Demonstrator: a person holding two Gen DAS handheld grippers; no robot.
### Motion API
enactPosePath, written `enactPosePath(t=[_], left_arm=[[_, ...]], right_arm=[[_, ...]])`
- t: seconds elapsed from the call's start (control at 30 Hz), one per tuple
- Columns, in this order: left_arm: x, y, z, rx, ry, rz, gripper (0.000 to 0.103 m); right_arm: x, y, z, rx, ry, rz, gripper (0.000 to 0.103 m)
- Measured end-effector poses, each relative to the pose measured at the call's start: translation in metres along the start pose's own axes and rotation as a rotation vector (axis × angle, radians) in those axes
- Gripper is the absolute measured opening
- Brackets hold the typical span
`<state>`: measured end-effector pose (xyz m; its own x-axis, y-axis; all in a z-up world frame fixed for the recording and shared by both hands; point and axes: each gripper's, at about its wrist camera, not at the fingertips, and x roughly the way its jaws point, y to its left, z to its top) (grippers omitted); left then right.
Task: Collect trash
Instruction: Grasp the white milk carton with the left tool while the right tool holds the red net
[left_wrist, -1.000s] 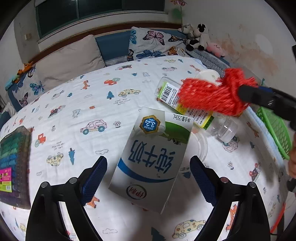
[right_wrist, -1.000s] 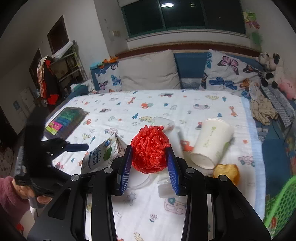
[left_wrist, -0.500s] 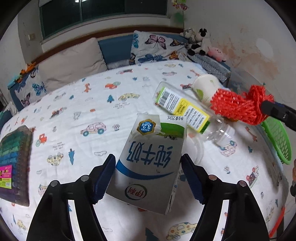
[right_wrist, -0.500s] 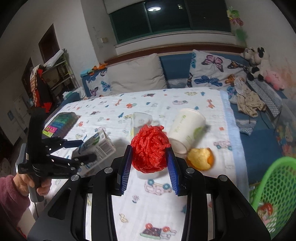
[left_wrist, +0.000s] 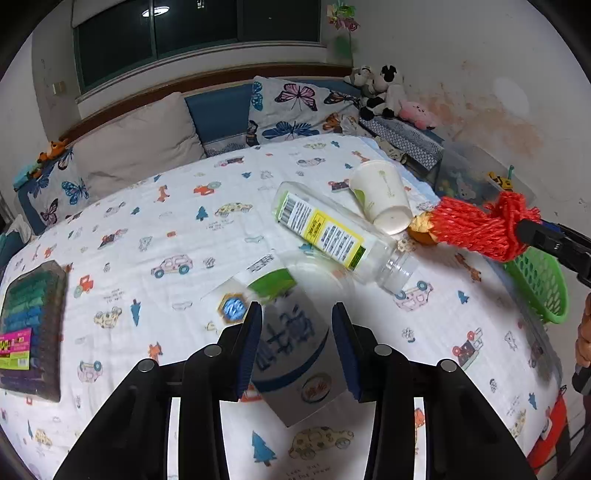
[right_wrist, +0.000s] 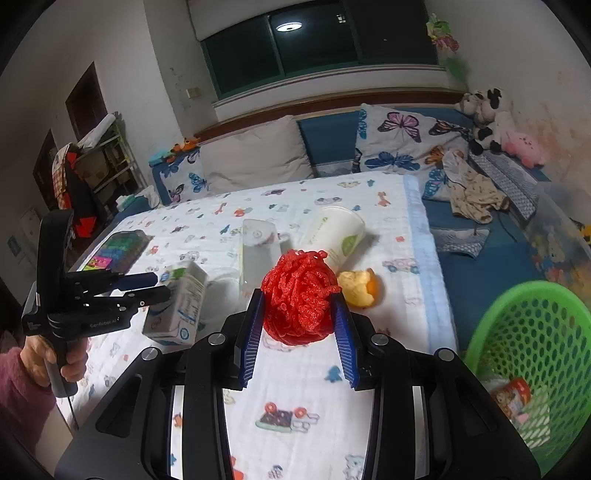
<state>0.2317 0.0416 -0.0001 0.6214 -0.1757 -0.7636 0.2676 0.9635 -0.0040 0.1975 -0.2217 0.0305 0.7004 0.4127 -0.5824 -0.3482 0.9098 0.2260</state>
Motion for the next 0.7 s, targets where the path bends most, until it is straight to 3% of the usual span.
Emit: enactPosePath(t=[0.03, 0.13, 0.2, 0.7], left_arm=[[0.0, 0.001, -0.001, -0.007, 0.006, 0.0, 0.041], [-0.002, 0.006, -0.004, -0.037, 0.006, 0.008, 0.068], [-0.004, 0.009, -0.005, -0.05, -0.002, 0.013, 0.074], [0.024, 0.034, -0.001, -0.293, 0.066, 0.032, 0.09]], right_arm=[[-0.001, -0.001, -0.001, 0.001, -0.001, -0.001, 0.038], [-0.005, -0.003, -0.004, 0.007, -0.005, -0.002, 0.038], [-0.006, -0.004, -0.004, 0.008, -0.006, -0.001, 0.038], [-0.004, -0.012, -0.008, 0.026, 0.006, 0.0, 0.038]])
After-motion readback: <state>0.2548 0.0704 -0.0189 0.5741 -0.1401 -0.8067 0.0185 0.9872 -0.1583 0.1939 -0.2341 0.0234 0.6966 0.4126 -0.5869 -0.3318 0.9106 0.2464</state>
